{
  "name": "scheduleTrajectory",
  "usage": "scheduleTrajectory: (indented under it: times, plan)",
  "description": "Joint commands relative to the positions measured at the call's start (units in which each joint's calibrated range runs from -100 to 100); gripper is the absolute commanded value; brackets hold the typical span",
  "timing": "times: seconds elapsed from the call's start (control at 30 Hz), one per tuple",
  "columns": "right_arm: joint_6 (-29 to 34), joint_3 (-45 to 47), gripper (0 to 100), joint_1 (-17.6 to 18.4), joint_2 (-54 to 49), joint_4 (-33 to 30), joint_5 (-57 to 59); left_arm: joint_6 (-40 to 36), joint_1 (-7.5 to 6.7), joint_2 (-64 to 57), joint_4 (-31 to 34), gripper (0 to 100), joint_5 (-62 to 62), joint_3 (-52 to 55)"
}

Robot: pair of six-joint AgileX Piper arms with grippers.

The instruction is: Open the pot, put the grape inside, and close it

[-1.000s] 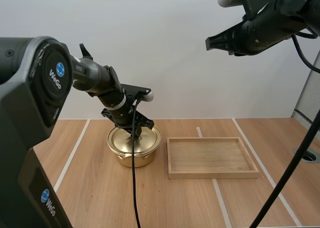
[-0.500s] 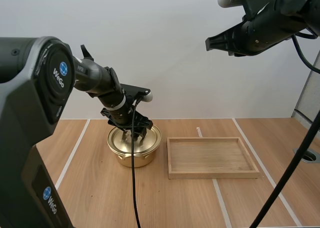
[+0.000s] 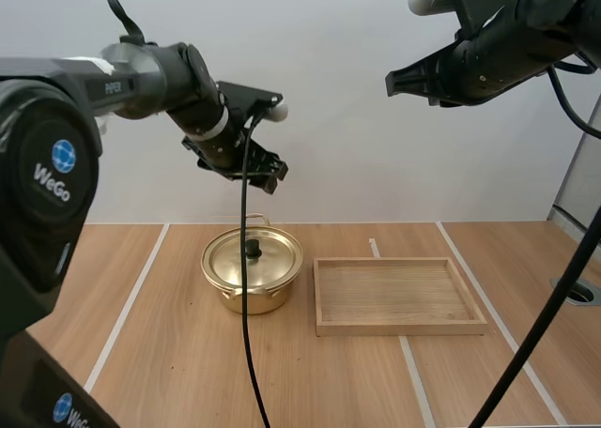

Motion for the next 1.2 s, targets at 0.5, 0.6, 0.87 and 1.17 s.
scheduleTrajectory:
  times: [0.5,0.6,0.87,1.17]
  plan:
    - [0.03,-0.01,0,-0.23,-0.69,0.31,0.22,-3.77,-0.03,-18.24,2.67,8,1.18,-10.27]
    - [0.03,-0.01,0,-0.23,-0.69,0.55,0.22,-3.77,-0.03,-20.30,3.97,0,0.11,-10.27]
    - [0.03,-0.01,0,-0.23,-0.69,1.55,-0.35,-3.89,-0.03,-27.04,4.02,0,0.82,-10.27]
    - [0.03,-0.01,0,-0.23,-0.69,13.89,-0.19,-9.11,-0.03,-34.61,4.52,0,4.61,-9.64]
